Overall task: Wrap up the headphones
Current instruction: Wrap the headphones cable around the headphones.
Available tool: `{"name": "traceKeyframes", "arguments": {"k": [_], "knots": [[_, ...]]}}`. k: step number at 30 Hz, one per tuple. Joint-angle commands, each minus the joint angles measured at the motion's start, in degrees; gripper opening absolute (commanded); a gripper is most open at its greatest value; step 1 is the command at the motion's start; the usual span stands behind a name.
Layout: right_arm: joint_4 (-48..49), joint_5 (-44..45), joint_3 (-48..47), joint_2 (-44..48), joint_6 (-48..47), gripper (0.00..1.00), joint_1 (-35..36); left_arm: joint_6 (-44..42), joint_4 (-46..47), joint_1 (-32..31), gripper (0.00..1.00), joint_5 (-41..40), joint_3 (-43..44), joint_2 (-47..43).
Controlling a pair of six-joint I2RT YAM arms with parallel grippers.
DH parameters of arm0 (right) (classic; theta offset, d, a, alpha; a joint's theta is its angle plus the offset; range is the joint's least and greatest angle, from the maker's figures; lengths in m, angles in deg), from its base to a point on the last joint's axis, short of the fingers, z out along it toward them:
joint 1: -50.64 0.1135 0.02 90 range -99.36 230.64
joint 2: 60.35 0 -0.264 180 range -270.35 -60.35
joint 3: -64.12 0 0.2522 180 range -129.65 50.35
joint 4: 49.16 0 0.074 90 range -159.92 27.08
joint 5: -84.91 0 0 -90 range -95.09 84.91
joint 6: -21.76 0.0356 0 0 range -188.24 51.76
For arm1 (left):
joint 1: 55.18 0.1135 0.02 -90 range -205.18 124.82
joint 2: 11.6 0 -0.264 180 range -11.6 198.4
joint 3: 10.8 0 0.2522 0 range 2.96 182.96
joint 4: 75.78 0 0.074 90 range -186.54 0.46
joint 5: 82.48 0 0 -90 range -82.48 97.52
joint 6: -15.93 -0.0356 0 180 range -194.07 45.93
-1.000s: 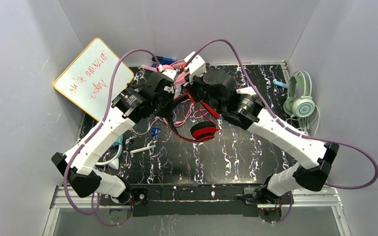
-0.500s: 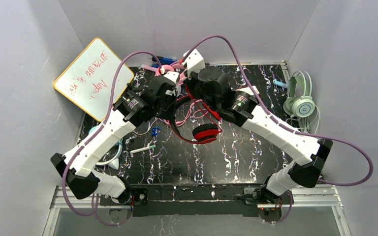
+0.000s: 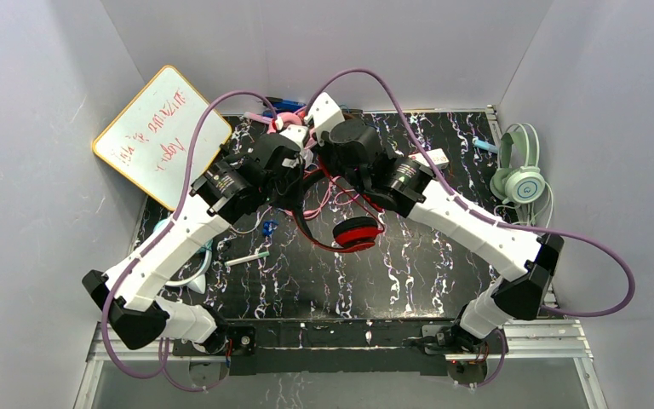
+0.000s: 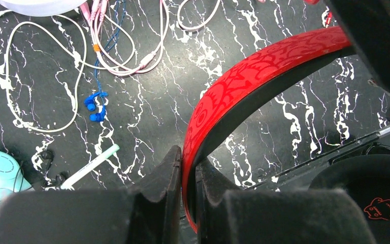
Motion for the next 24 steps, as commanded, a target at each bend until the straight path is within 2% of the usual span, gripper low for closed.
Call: {"name": "traceKeyframes", "arguments": {"k": [1, 13, 17, 21, 24], "knots": [[-1.1, -0.1, -3.7, -0.2, 1.0, 0.06, -0.4, 1.9, 2.8, -0.9, 0.0, 2.0, -0.2, -3.5], [-10.3, -2.4, -8.4, -4.9, 4.5, 0.07, -3.6, 1.5, 3.4, -3.7, 0.0, 3.0, -1.4, -5.2], [-11.4, -7.7, -7.0, -4.5, 5.9, 0.12, -5.9, 1.9, 3.9, -3.8, 0.0, 3.2, -3.4, -7.6], [-10.0, -17.6, -3.4, -2.8, 7.0, 0.22, -8.8, 2.1, 4.8, -3.8, 0.0, 5.3, -5.2, -9.1], [-8.7, -23.8, -1.0, -1.6, 9.4, 0.23, -10.9, 2.4, 6.6, -3.8, 0.0, 7.5, -6.3, -10.2]]}}
